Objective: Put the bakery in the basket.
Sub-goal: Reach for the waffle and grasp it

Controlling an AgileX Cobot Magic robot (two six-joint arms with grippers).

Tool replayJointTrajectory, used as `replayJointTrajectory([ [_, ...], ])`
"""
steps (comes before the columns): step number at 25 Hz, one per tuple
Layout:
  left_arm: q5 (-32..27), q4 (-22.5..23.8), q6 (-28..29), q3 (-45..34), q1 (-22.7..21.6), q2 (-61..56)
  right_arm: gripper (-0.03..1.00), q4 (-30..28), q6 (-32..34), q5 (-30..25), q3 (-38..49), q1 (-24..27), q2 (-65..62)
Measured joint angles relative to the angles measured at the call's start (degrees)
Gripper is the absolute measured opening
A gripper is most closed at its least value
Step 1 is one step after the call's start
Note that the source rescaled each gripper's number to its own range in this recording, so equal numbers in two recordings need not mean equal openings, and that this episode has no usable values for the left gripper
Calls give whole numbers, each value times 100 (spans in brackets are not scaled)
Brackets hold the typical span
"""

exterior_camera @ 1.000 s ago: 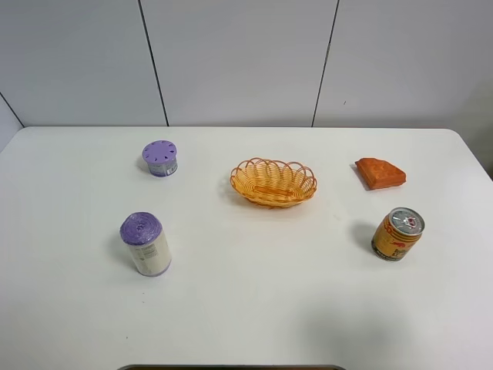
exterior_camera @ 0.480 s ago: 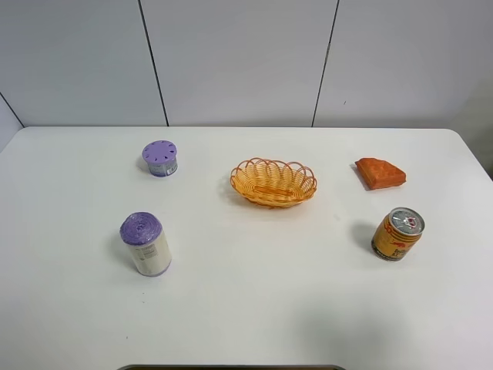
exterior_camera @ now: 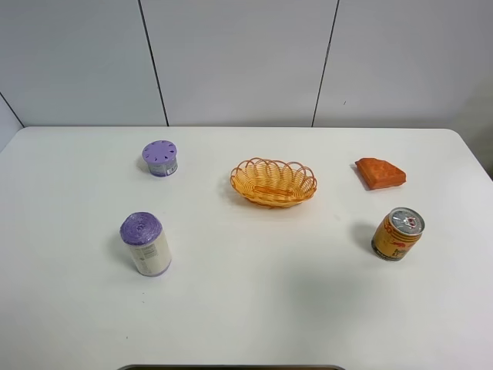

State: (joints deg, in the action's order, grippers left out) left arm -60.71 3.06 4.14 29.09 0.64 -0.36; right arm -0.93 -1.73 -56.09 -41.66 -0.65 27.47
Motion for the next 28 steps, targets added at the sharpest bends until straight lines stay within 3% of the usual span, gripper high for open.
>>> replayJointTrajectory([
  [12,0,0,0,0,0,0,85,0,-452,292,-952,0,2339],
  [28,0,0,0,0,0,0,85,-343,-459,512,-2545,192,5048],
])
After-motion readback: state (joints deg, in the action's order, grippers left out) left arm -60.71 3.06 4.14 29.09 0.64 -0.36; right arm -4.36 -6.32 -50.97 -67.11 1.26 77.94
